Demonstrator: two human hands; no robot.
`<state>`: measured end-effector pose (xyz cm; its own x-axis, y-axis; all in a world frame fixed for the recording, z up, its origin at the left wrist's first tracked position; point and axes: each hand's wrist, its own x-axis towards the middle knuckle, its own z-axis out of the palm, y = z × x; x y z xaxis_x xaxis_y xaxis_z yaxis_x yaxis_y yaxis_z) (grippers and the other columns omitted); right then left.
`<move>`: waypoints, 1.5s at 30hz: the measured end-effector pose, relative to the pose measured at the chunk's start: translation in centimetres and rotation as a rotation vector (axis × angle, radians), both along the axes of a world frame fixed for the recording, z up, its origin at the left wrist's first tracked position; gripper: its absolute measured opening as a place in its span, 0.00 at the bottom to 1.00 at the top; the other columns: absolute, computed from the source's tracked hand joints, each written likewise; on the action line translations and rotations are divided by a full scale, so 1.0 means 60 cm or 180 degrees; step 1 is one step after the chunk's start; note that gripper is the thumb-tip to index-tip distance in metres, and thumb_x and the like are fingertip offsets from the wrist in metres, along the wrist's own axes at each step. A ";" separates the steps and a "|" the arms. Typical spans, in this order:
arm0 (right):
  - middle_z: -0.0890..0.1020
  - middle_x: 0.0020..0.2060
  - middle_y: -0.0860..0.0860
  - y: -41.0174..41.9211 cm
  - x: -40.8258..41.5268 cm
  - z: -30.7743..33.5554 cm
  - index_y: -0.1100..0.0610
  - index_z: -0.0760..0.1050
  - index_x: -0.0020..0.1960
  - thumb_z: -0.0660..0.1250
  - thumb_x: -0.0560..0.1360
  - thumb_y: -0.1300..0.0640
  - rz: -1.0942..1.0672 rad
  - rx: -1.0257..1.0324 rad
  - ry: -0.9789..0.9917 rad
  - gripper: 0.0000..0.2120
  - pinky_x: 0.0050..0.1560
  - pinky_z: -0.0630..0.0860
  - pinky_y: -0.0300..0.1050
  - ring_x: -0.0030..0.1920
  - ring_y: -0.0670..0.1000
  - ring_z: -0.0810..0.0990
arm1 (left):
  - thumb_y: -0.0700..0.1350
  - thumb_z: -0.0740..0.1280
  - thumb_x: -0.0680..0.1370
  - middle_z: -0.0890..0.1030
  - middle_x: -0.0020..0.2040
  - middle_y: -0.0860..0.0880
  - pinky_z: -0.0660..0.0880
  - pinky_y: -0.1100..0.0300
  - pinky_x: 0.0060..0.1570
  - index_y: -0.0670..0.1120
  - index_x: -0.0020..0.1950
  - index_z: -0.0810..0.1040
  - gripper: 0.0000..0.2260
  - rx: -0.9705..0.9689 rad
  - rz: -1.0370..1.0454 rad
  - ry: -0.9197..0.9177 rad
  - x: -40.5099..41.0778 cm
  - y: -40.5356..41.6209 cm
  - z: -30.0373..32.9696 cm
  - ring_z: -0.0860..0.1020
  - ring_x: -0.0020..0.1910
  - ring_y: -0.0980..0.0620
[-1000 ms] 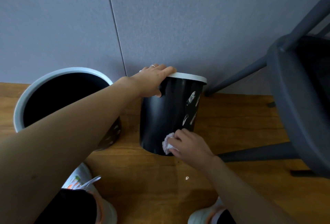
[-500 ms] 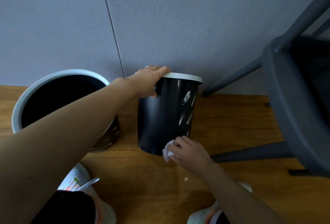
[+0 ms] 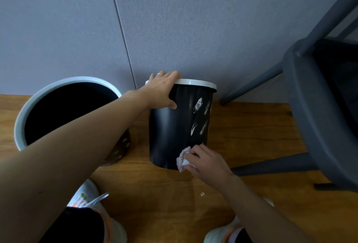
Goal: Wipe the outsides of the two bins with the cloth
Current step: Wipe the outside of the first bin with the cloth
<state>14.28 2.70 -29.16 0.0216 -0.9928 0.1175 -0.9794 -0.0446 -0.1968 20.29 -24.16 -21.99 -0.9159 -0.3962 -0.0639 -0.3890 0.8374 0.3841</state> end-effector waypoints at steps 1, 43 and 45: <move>0.80 0.43 0.51 -0.001 0.001 0.000 0.55 0.80 0.51 0.77 0.69 0.52 -0.0015 0.0010 0.0016 0.13 0.33 0.77 0.38 0.40 0.48 0.78 | 0.51 0.78 0.63 0.72 0.61 0.50 0.64 0.44 0.62 0.50 0.65 0.64 0.36 -0.0067 -0.0081 0.0029 -0.003 0.002 0.000 0.67 0.58 0.45; 0.76 0.47 0.51 -0.048 -0.026 0.014 0.53 0.77 0.53 0.76 0.67 0.53 0.0407 0.0196 0.0432 0.16 0.35 0.76 0.39 0.45 0.49 0.76 | 0.49 0.80 0.63 0.70 0.60 0.44 0.65 0.45 0.64 0.52 0.73 0.60 0.44 -0.0247 -0.0207 -0.0151 0.008 -0.009 -0.002 0.68 0.60 0.40; 0.76 0.49 0.52 -0.080 -0.049 0.035 0.54 0.75 0.57 0.70 0.73 0.51 -0.0050 -0.0059 0.0421 0.14 0.38 0.75 0.40 0.47 0.50 0.76 | 0.48 0.80 0.63 0.70 0.60 0.44 0.65 0.45 0.64 0.52 0.73 0.60 0.44 -0.0219 -0.0181 -0.0156 0.010 -0.010 -0.001 0.68 0.60 0.40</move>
<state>11.35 -2.12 -27.04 0.0226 -0.9909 0.1330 -0.9974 -0.0315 -0.0651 20.91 -24.77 -22.02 -0.9335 -0.3488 -0.0837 -0.3571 0.8824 0.3064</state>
